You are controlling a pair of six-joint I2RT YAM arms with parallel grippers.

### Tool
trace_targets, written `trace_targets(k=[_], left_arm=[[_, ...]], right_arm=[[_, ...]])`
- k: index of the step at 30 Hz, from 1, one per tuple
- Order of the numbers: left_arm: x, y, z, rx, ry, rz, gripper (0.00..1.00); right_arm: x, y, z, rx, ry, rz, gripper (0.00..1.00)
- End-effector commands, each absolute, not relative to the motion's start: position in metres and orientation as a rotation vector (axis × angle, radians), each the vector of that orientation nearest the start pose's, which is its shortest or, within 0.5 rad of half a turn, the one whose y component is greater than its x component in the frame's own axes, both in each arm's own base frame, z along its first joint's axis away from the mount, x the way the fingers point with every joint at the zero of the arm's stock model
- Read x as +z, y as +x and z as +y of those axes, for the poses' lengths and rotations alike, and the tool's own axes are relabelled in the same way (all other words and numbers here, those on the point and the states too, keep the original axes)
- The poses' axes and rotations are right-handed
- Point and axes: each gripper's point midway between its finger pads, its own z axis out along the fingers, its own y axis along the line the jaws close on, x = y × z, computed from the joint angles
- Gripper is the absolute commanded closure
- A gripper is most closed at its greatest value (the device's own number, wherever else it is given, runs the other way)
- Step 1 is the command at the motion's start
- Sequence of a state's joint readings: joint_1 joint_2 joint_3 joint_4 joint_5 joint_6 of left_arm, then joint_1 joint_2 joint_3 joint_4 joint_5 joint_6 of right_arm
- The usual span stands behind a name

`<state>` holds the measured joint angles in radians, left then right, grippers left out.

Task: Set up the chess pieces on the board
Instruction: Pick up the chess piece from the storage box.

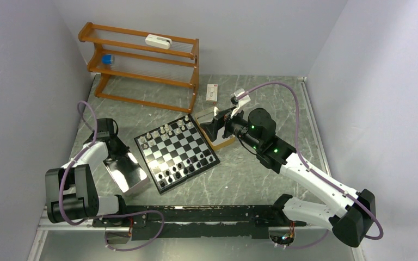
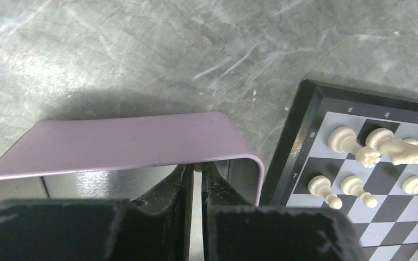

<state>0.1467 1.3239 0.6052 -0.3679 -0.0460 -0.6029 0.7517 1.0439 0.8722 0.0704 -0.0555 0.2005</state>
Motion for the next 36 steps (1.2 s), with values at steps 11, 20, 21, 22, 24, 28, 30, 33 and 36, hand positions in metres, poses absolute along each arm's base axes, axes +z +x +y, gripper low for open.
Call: trace_targets(k=[11,20,21,22,24,28,30,33,36], left_arm=[[0.049,0.249,0.016,-0.112,-0.964,2.503,0.95],[0.106,0.264,-0.004,-0.292,-0.685,2.435,0.95],[0.114,0.267,-0.012,-0.351,-0.605,2.426,0.95],[0.119,0.269,-0.019,-0.387,-0.537,2.416,0.95],[0.132,0.274,-0.031,-0.454,-0.4,2.385,0.95],[0.143,0.274,-0.039,-0.474,-0.317,2.351,0.95],[0.135,0.269,-0.021,-0.349,-0.465,2.379,0.89],[0.136,0.266,-0.007,-0.256,-0.563,2.375,0.87],[0.146,0.27,0.001,-0.229,-0.647,2.288,0.83]], right_arm=[[0.301,0.273,0.268,0.735,-0.465,1.623,0.0],[0.298,0.276,0.273,0.776,-0.408,1.677,0.0],[0.297,0.273,0.28,0.815,-0.427,1.683,0.0],[0.297,0.27,0.288,0.861,-0.447,1.686,0.0],[0.296,0.261,0.304,0.966,-0.484,1.707,0.04],[0.298,0.258,0.324,1.085,-0.489,1.771,0.13],[0.299,0.258,0.33,1.107,-0.507,1.775,0.14],[0.3,0.259,0.329,1.093,-0.513,1.765,0.14],[0.305,0.26,0.323,1.064,-0.494,1.742,0.14]])
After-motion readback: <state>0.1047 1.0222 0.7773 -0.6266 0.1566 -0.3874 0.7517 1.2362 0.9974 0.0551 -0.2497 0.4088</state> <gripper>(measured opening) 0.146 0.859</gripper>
